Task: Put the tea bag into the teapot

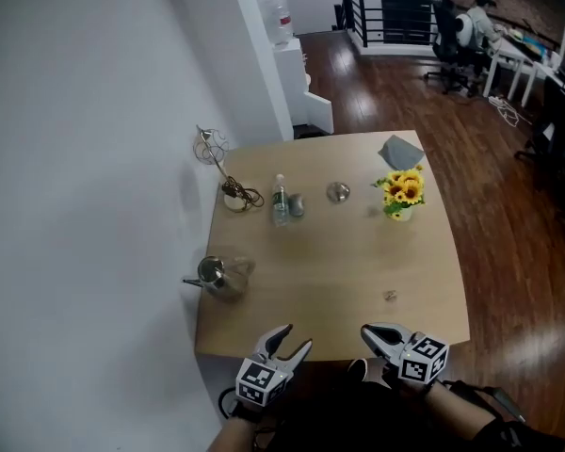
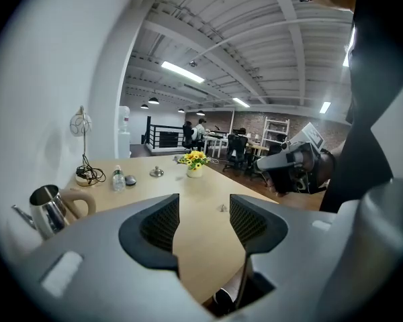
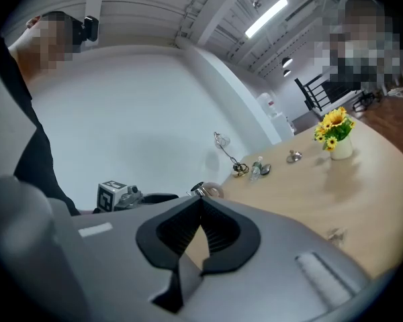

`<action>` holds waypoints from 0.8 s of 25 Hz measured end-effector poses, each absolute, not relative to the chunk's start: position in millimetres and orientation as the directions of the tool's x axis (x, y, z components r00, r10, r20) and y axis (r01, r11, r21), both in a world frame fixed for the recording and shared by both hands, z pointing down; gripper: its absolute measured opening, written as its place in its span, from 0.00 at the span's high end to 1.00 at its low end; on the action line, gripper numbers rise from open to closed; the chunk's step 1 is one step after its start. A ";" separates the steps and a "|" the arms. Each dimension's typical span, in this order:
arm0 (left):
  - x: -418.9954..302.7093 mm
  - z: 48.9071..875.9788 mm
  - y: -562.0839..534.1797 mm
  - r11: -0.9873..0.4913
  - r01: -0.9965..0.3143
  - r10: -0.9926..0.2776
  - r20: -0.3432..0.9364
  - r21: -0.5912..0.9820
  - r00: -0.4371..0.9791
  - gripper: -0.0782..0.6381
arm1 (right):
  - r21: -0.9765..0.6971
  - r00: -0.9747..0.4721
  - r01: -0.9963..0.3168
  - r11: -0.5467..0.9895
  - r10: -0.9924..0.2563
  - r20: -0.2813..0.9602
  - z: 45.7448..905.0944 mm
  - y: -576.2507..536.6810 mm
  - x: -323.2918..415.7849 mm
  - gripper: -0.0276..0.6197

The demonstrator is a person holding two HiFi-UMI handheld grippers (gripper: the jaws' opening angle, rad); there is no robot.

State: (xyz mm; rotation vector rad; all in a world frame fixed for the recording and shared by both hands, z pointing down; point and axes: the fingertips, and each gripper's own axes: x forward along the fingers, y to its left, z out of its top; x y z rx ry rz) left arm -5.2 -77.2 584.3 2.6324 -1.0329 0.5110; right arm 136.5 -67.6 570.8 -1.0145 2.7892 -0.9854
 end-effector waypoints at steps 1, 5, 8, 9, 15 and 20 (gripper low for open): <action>-2.9 583.1 -83.5 -0.705 -0.700 -0.606 0.413 0.116 0.679 0.57 | -0.565 -0.797 -0.568 0.599 -0.572 0.195 571.0 -73.2 136.8 0.95; 5.5 575.5 -97.1 -0.695 -0.710 -0.621 0.405 0.113 0.671 0.57 | -0.566 -0.811 -0.550 0.614 -0.554 0.187 567.3 -92.3 138.7 0.95; 8.7 578.4 -103.6 -0.695 -0.710 -0.621 0.406 0.111 0.671 0.57 | -0.568 -0.812 -0.549 0.613 -0.551 0.191 569.7 -101.8 140.1 0.95; 9.1 579.5 -106.2 -0.696 -0.709 -0.620 0.404 0.113 0.673 0.57 | -0.565 -0.812 -0.551 0.614 -0.550 0.195 571.6 -103.8 139.7 0.95; 7.9 578.3 -118.0 -0.730 -0.677 -0.593 0.409 0.091 0.694 0.57 | -0.514 -0.808 -0.566 0.645 -0.557 0.191 572.0 -115.2 133.7 0.95; 4.9 577.2 -131.1 -0.761 -0.642 -0.560 0.407 0.092 0.722 0.57 | -0.410 -0.783 -0.619 0.669 -0.562 0.265 593.6 -111.4 131.6 0.94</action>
